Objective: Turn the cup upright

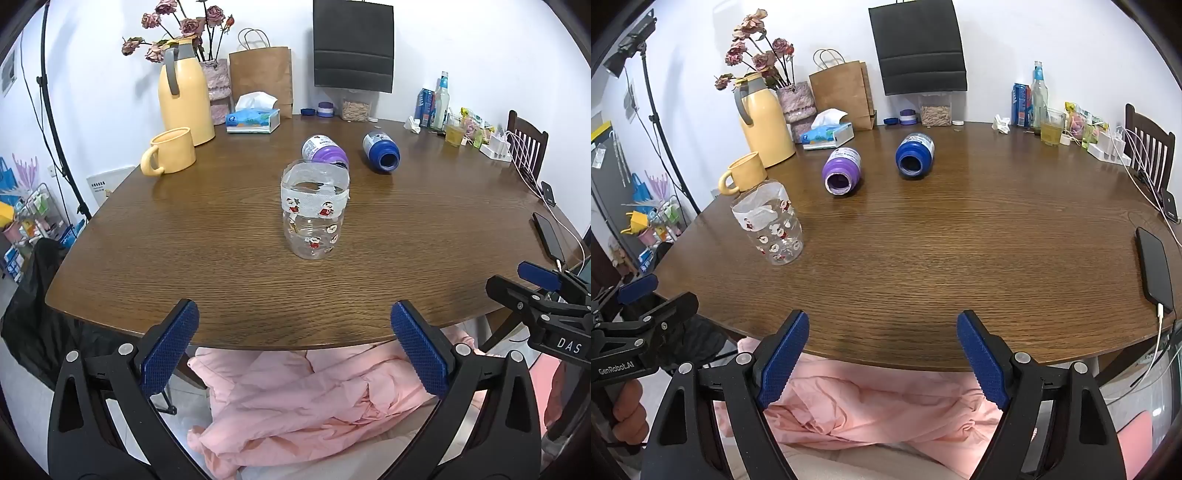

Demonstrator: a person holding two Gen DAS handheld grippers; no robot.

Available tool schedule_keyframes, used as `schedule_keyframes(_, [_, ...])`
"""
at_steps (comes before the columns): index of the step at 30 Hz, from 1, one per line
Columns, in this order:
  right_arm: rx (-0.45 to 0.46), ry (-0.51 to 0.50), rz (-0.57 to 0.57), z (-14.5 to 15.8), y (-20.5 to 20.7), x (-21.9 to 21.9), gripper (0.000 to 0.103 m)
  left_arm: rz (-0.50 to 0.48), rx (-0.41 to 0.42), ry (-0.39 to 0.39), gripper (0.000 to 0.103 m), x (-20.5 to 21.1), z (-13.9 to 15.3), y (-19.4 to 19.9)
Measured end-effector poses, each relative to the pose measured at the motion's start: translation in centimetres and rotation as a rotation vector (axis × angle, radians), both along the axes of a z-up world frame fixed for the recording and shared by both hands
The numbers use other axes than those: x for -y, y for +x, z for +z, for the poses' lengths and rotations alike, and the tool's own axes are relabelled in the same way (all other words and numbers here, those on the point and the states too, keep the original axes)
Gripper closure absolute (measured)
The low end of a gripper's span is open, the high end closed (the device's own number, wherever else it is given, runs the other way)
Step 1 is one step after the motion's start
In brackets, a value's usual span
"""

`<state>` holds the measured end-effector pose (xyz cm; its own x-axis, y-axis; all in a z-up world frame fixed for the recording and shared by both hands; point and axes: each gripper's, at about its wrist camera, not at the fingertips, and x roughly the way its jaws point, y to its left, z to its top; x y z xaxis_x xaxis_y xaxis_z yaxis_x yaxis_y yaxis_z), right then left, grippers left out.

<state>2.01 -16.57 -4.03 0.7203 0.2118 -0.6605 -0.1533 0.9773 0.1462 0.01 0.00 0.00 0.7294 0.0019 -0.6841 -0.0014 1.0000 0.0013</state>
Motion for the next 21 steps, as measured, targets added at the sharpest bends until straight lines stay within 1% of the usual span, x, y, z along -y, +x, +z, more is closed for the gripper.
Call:
schedule_keyframes(9, [0.000,0.004,-0.002,-0.01,0.02,0.08,0.017,0.000,0.000,0.004,0.000,0.13,0.02,-0.05])
schedule_keyframes(21, [0.002,0.004,0.000,0.19,-0.01,-0.04,0.017,0.006,-0.006,-0.005,0.000,-0.70,0.12,0.16])
